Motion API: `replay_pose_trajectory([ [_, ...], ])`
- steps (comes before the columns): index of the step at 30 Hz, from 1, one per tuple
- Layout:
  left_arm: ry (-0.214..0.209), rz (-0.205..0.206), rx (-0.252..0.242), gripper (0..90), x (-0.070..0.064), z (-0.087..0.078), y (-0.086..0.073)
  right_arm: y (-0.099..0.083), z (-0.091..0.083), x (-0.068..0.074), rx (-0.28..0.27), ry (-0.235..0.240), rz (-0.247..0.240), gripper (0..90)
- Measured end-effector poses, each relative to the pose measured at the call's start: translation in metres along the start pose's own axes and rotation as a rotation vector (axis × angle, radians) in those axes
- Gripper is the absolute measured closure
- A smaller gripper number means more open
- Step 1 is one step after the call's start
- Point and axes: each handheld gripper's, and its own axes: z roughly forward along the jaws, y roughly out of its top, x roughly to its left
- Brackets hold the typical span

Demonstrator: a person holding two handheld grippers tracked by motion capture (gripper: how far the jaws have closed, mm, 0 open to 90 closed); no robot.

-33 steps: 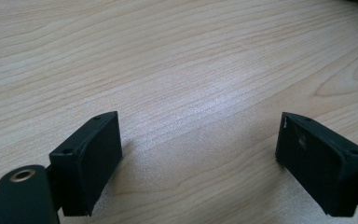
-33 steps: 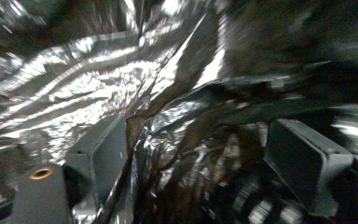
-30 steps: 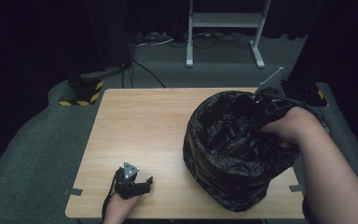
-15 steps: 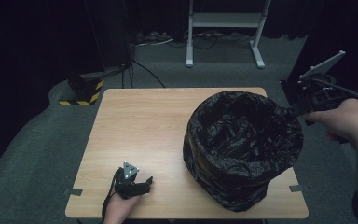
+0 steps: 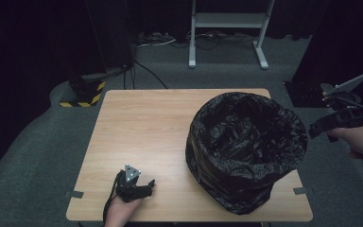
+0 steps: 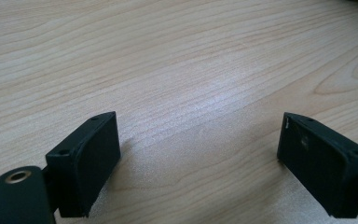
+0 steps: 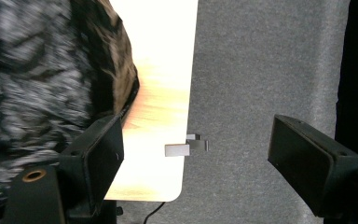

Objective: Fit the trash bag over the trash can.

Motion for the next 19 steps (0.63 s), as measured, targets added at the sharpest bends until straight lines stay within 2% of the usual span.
replay_pose_trajectory([
  [3, 0.002, 0.002, 0.001, 12.8, 0.0, 0.001, 0.0, -0.002, 0.006, -0.002, 0.007, -0.001, 0.004, 17.7],
  [4, 0.006, 0.005, 0.004, 12.3, -0.001, 0.002, 0.001, -0.003, 0.015, -0.004, 0.02, -0.007, 0.006, 17.7],
  [8, 0.005, 0.008, 0.004, 12.0, -0.001, 0.002, 0.002, -0.006, 0.027, -0.006, 0.038, -0.003, 0.008, 17.7],
  [19, 0.006, 0.007, 0.004, 12.1, -0.001, 0.002, 0.002, -0.009, 0.03, -0.01, 0.035, 0.007, 0.019, 17.4],
])
